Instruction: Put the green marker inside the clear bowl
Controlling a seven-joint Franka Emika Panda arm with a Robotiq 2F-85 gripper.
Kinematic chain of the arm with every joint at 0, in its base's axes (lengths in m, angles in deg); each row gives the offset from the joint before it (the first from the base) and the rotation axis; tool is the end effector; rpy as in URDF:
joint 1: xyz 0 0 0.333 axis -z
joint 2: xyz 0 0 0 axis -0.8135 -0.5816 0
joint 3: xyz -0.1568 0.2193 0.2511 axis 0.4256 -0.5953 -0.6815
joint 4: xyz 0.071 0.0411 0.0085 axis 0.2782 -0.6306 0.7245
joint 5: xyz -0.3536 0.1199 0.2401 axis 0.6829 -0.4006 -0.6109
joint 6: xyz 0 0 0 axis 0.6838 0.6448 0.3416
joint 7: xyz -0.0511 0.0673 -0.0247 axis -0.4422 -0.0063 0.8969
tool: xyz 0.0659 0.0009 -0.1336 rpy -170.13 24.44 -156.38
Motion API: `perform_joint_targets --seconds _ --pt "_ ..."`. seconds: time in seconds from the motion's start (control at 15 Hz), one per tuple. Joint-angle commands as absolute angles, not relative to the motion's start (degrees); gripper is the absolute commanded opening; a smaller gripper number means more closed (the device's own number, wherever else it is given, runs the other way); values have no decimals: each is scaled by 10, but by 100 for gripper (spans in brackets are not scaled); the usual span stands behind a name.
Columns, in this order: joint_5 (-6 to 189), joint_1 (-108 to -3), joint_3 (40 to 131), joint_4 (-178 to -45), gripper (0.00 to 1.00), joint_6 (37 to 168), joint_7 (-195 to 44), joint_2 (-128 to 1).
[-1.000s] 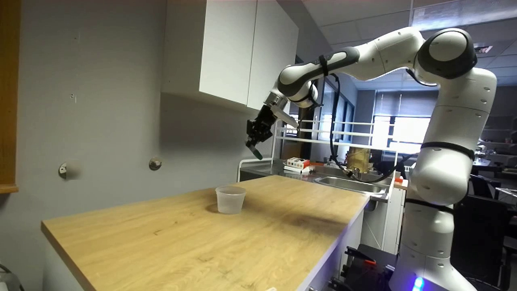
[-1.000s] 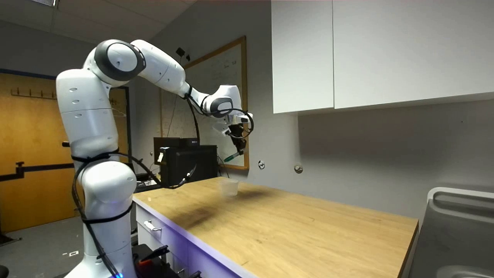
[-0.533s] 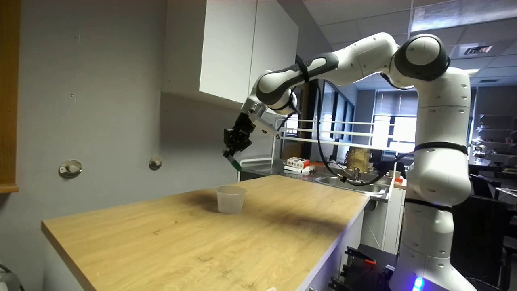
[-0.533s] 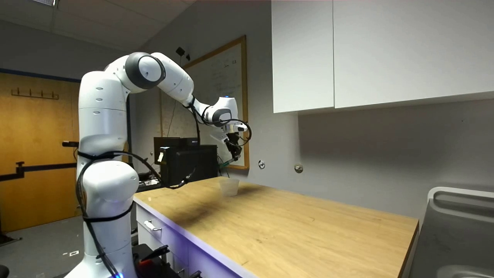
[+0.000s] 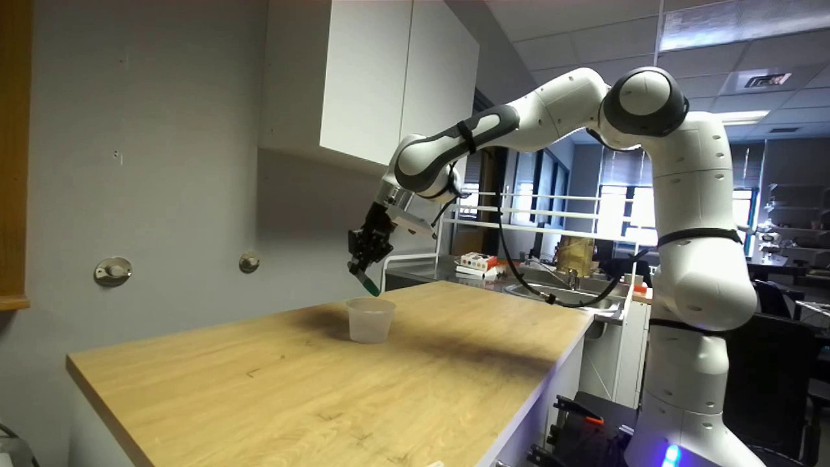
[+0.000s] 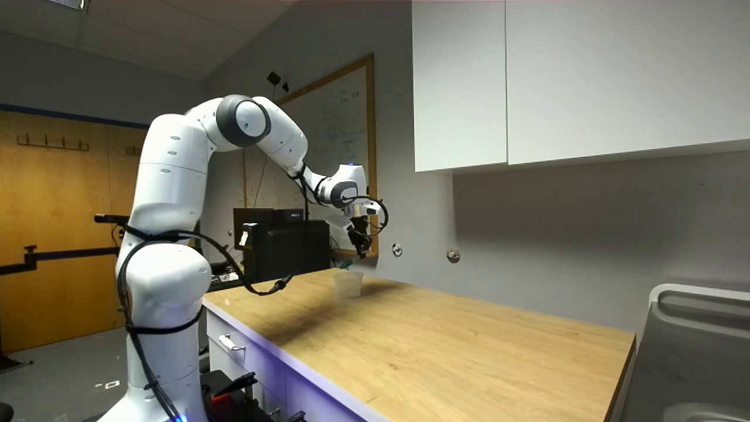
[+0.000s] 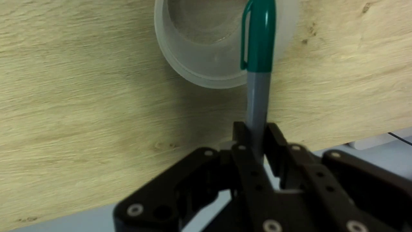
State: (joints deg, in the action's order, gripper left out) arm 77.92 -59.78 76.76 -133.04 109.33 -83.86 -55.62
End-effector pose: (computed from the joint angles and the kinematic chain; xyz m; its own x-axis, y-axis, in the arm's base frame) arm 0.6681 0.1267 0.4076 0.9455 -0.1865 0.2670 -0.1261 -0.9655 -0.2277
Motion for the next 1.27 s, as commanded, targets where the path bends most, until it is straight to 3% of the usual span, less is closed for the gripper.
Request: perform_joint_targets --seconds 0.0,0.33,0.4,0.47,0.93,1.0,1.2 --pt "797 -602 775 -1317 11 1099 -858 -579" --pt "812 -604 782 -1326 11 1109 -865 -591" --pt "817 -605 783 -1327 23 1110 -867 -593" --pt "821 -605 784 -1328 43 1110 -870 -593" --pt "857 -614 784 -1343 94 1097 -878 -577" --pt "858 -614 782 -1344 100 1092 -874 -574" --pt "850 -614 779 -1342 100 1060 -866 -559"
